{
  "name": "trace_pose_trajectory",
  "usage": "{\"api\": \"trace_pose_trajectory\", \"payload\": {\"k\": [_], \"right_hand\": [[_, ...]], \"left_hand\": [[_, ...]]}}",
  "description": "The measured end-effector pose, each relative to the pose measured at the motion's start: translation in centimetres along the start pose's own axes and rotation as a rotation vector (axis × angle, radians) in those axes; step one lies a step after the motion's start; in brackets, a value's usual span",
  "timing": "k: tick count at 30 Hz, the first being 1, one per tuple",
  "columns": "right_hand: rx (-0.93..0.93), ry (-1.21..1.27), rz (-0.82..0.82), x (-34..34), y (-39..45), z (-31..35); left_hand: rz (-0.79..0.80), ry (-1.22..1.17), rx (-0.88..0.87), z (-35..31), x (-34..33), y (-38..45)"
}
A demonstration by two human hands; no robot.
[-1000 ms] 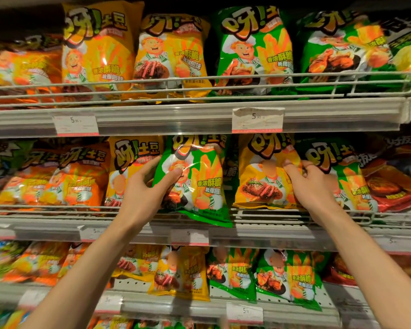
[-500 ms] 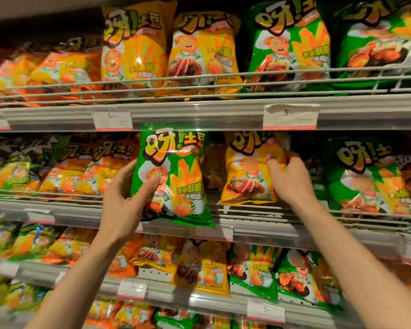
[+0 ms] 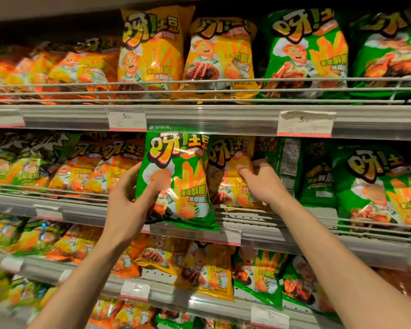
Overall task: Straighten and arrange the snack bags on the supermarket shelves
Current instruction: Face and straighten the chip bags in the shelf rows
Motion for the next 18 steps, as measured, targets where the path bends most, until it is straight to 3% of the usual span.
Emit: {"api": "trace_pose_trajectory", "payload": {"k": [9, 15, 18], "right_hand": [[0.117, 0.175, -0.005, 5.7, -2.6, -1.8], [0.064, 0.282, 0.149, 7.7, -5.3, -2.3], [0.03, 0.298, 0.046, 8.5, -5.8, -3.7]], "left_hand": [[0.054, 0.01, -0.028, 0.1, -6.6, -1.1], [0.124, -0.032, 0.014, -1.0, -13.4, -1.1], [0.252, 0.079, 0.022, -1.3, -16.7, -0.6]]}}
Point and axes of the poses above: each hand's wrist, its own y-axis towards the middle knuckle, its own x-axis out of the back of the hand, z = x × y, the point moved 1 cm from there along y, towards the middle knuckle, and after that the axes turned 1 degree about x, right-handed, at the moved point
